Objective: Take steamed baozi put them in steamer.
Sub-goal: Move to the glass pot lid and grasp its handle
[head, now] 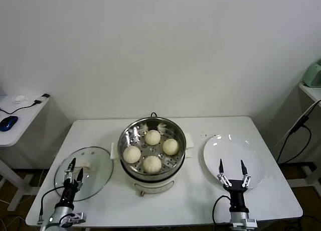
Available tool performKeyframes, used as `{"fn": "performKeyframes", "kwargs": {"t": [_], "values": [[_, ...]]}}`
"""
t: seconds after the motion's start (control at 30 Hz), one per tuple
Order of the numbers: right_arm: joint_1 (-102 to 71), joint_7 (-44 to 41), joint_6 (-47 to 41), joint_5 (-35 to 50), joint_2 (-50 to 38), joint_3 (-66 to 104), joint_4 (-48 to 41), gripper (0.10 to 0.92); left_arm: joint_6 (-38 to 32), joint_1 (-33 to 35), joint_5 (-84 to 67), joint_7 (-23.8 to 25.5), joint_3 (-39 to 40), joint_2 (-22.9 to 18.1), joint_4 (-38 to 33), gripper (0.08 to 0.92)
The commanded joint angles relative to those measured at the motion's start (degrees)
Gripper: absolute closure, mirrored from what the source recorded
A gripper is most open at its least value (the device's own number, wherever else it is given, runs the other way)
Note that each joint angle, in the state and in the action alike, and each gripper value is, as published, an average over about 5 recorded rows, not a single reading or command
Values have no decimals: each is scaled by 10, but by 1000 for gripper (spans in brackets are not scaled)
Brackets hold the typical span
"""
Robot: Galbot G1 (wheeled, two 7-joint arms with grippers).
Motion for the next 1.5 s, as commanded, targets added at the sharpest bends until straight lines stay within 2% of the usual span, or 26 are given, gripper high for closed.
{"fn": "performKeyframes", "kwargs": {"t": [0.03, 0.73, 0.87, 1.13, 1.5], "values": [[-9, 0, 3, -1, 3, 4, 0, 203, 7, -22, 11, 5, 3, 3, 14, 177], [-17, 4, -1, 0, 5, 7, 17, 203, 24, -62, 13, 24, 14, 2, 52, 190], [-20, 6, -2, -1, 6, 8, 23, 203, 29, -63, 14, 28, 15, 1, 59, 278], [-24, 12, -2, -2, 6, 10, 32, 203, 28, -65, 11, 29, 17, 1, 67, 529], [-20, 14, 0, -7, 10, 9, 31, 203, 16, -60, -24, 31, 10, 8, 38, 831]]}}
